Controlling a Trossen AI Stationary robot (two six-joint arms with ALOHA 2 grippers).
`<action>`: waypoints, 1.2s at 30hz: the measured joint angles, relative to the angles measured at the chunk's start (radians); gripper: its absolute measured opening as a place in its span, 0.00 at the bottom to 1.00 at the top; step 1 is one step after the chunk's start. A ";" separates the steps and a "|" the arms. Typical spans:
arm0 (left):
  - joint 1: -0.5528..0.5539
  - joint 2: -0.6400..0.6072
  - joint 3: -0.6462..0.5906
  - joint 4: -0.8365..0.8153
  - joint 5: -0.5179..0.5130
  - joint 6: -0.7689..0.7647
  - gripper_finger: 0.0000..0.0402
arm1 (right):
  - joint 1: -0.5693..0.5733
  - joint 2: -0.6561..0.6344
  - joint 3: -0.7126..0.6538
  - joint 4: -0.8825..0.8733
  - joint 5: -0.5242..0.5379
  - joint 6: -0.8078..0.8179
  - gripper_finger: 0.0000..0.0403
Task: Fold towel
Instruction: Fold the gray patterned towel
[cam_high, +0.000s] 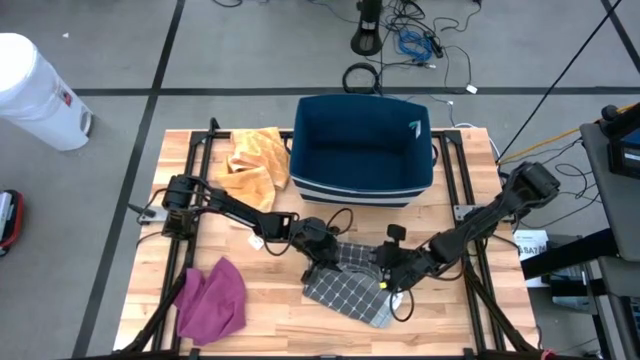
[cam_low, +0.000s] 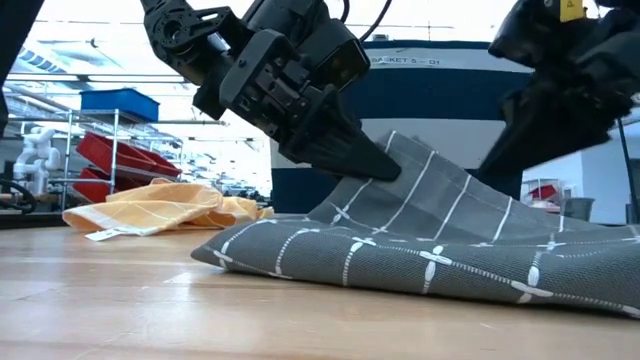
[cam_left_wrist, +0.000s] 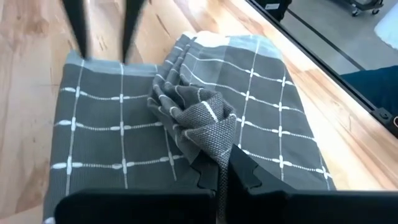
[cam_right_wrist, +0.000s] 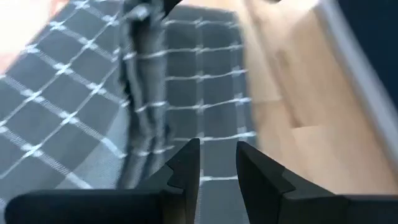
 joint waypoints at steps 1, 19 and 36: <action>0.000 0.000 0.000 0.003 0.000 0.000 0.00 | 0.000 0.006 -0.003 0.005 -0.012 0.001 0.22; -0.005 -0.104 0.000 -0.031 -0.029 0.093 0.00 | 0.001 0.052 -0.173 0.167 -0.049 0.106 0.21; 0.046 -0.160 0.000 -0.261 -0.298 0.074 0.00 | 0.055 0.051 -0.179 0.148 -0.047 0.184 0.21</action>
